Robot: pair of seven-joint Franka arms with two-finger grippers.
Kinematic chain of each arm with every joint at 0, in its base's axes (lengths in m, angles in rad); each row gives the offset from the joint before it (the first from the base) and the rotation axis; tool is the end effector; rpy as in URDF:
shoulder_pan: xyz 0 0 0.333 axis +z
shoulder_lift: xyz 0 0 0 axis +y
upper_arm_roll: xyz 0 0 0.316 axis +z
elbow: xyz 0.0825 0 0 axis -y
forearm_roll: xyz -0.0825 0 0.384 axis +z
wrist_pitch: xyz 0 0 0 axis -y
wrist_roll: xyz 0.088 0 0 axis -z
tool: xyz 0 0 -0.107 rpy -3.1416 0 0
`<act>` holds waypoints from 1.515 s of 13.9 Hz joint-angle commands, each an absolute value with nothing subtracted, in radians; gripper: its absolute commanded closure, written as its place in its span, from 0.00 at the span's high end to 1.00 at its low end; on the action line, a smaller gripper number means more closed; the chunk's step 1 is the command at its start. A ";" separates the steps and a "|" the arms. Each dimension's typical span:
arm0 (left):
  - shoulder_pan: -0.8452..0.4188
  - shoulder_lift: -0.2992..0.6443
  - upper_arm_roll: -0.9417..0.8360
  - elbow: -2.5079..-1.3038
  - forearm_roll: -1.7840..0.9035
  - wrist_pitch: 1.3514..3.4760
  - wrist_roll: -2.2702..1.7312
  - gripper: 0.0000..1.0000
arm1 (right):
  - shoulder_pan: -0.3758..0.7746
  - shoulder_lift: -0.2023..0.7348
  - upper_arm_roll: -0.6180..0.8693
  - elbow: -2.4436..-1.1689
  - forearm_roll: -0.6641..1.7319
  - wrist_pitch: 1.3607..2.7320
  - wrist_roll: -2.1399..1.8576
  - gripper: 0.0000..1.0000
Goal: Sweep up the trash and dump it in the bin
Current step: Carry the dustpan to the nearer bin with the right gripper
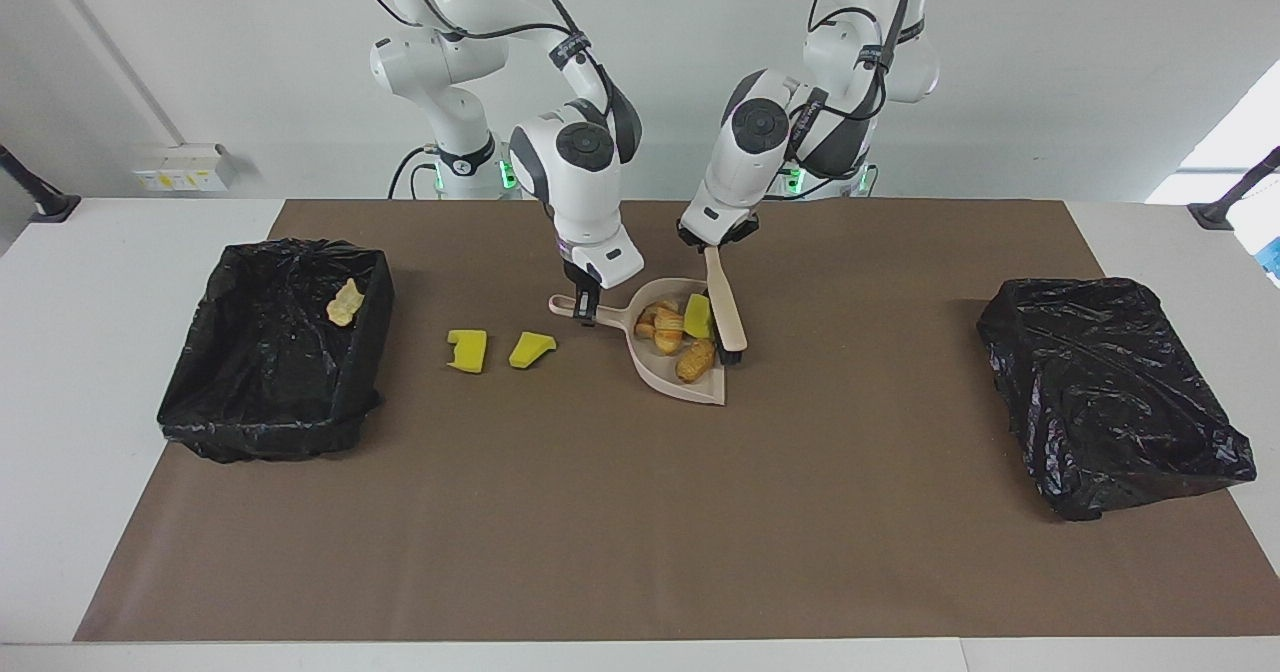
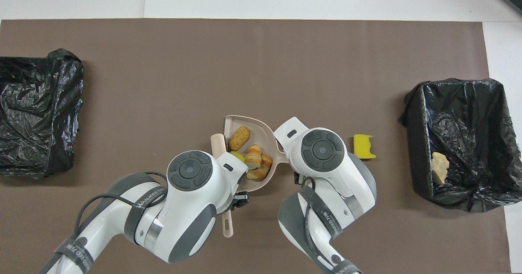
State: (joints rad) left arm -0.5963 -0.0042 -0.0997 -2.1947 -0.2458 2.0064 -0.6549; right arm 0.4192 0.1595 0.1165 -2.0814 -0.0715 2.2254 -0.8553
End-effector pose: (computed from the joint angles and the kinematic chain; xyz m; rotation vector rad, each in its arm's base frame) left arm 0.3818 -0.3380 0.3736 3.0587 0.1281 -0.4244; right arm 0.4921 0.2881 0.3503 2.3418 2.0407 -0.0309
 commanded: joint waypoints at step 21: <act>-0.157 -0.123 -0.067 -2.071 -0.160 1.710 -0.146 0.00 | 0.379 0.143 0.123 -1.955 0.067 2.167 -0.966 0.00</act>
State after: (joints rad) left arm -0.1875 -0.1184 -0.0581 -2.0751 -0.1762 1.7276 -0.1840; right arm 0.4117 0.1694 0.1162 -2.0343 0.0051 2.2802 -0.8930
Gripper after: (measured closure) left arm 0.744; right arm 0.683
